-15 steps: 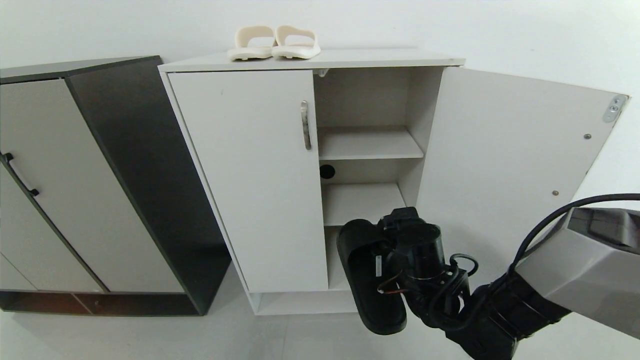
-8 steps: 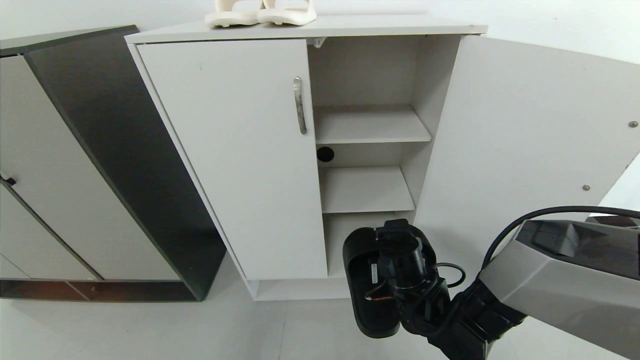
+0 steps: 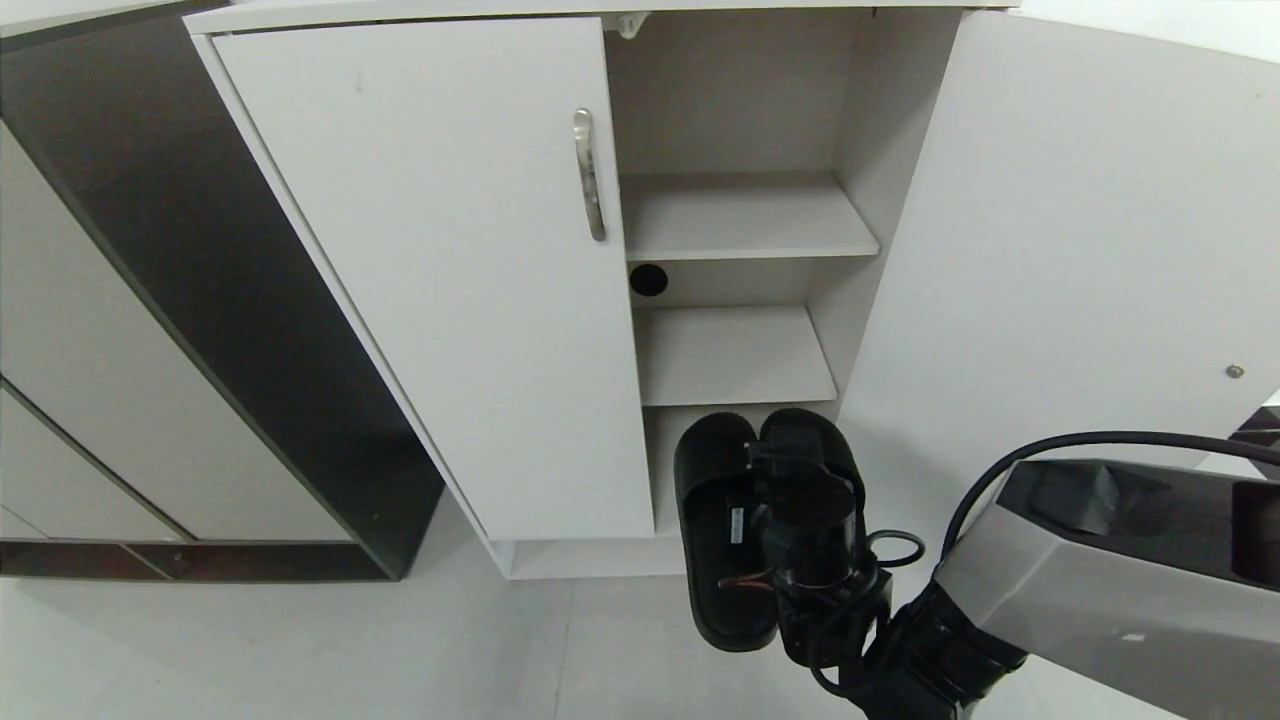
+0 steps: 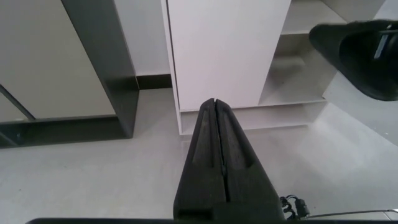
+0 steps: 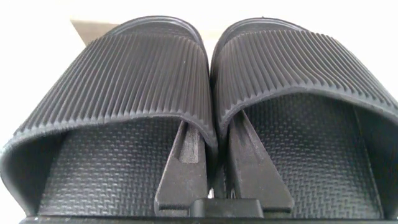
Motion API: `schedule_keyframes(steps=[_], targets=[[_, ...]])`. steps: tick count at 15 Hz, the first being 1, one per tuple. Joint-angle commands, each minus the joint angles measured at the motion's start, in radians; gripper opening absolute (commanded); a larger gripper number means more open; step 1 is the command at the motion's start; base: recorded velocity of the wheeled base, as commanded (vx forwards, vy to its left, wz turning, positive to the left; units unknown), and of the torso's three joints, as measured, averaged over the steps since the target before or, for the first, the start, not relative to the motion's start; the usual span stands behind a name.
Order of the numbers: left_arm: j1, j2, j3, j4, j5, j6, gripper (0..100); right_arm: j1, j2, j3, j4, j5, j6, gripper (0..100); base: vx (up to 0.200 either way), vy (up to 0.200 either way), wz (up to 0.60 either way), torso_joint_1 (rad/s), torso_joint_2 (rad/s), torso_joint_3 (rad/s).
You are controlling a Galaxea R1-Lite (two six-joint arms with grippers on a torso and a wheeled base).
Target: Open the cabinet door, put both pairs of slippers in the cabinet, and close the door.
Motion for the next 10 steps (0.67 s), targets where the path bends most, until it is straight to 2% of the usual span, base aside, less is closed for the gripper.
schedule_keyframes(steps=[1, 6, 10], targets=[[0.0, 0.001, 0.0, 0.0, 0.001, 0.001, 0, 0.001, 0.005, 0.021, -0.045, -0.017, -0.033, 0, 0.0, 0.0, 0.0, 0.0, 0.0, 0.0], [0.0, 0.001, 0.0, 0.0, 0.001, 0.004, 0, 0.001, 0.019, 0.012, -0.06, -0.02, -0.045, 0, 0.0, 0.0, 0.0, 0.0, 0.0, 0.0], [0.0, 0.001, 0.0, 0.0, 0.001, 0.007, 0, 0.0, 0.022, 0.012, -0.057, -0.02, -0.045, 0, 0.2, 0.0, 0.0, -0.001, 0.0, 0.002]])
